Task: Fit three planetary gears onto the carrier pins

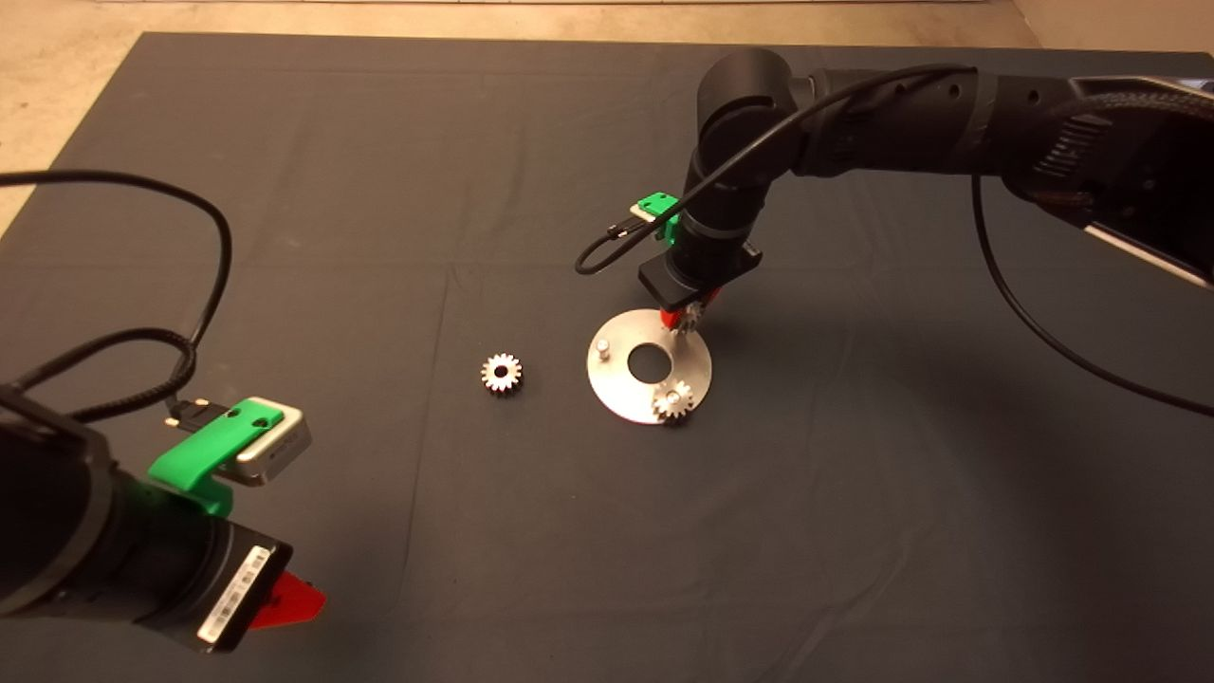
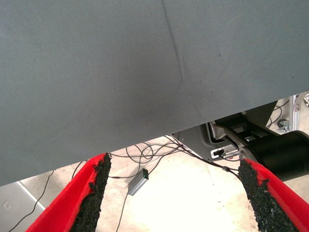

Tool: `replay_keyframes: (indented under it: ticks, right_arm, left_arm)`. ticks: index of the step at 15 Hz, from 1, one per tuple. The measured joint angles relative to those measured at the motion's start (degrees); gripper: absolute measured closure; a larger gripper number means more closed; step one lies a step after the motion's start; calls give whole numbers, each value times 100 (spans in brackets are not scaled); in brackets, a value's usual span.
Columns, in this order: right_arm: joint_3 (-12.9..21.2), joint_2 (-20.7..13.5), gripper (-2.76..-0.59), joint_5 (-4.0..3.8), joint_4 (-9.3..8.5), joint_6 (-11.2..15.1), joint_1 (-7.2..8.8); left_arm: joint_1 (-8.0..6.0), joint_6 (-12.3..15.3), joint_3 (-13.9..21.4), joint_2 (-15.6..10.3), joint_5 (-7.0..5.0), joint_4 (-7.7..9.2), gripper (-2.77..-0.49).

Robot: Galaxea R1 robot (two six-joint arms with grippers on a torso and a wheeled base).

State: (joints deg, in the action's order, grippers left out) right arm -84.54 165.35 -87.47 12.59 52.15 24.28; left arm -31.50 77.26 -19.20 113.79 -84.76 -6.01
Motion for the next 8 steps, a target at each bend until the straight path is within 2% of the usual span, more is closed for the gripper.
replay_keyframes:
  ticks: [8]
  right_arm:
    - [-19,0,-101,1,0,-4,-1]
  left_arm:
    - [0,-1,0,-1,17,0,-189]
